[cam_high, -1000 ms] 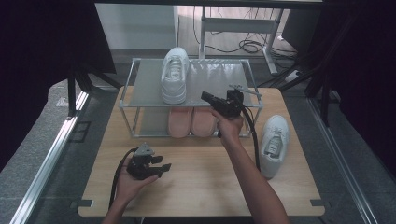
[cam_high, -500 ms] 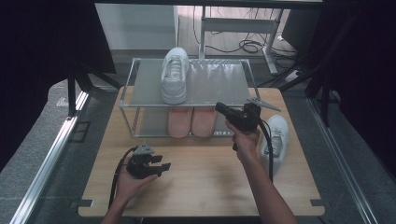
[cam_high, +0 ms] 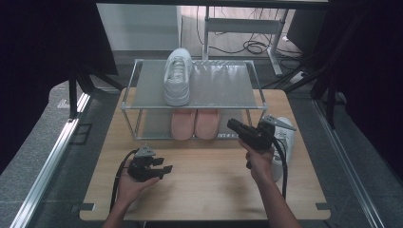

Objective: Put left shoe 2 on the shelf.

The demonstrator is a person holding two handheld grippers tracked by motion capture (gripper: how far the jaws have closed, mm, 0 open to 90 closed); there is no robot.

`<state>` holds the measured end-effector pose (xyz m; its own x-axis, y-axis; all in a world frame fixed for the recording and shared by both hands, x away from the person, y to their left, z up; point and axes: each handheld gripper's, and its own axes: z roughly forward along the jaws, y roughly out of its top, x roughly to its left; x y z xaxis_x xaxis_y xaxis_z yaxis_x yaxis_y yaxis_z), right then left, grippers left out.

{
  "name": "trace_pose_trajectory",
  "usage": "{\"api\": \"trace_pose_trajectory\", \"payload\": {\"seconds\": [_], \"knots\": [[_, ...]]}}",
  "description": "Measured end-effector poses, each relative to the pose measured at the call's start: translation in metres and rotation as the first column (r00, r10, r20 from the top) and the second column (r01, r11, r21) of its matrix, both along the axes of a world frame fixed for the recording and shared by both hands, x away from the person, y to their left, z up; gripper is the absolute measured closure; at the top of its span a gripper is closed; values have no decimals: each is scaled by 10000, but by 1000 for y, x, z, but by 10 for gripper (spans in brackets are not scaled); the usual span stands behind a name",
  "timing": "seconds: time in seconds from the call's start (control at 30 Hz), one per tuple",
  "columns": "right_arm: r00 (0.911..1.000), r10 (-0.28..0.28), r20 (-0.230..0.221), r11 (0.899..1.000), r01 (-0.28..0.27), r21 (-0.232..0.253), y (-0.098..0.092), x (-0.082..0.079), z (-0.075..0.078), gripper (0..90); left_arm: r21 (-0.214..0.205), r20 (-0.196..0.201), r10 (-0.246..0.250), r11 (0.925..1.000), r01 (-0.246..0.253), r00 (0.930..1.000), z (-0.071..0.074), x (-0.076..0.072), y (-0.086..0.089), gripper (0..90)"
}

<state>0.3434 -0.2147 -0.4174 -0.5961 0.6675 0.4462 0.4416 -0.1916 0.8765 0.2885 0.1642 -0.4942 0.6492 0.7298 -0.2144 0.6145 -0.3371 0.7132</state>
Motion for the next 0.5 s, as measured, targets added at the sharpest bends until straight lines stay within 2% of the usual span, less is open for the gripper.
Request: {"api": "trace_pose_trajectory", "payload": {"seconds": [0.13, 0.2, 0.5], "knots": [[10000, 66, 41, 9999, -66, -100, -4, -10, -7, 780, -10, -10, 53, 10000, -53, 10000, 0, 1, 2, 487], [10000, 39, 70, 9994, -36, -350, -6, -14, -11, 775, -17, -17, 55, 10000, -56, 10000, 1, 1, 2, 486], [9996, -107, -259, 9975, 89, -704, -12, -23, -31, 758, 0, -90, 59, 10000, -59, 9999, -1, 1, 2, 483]]}}
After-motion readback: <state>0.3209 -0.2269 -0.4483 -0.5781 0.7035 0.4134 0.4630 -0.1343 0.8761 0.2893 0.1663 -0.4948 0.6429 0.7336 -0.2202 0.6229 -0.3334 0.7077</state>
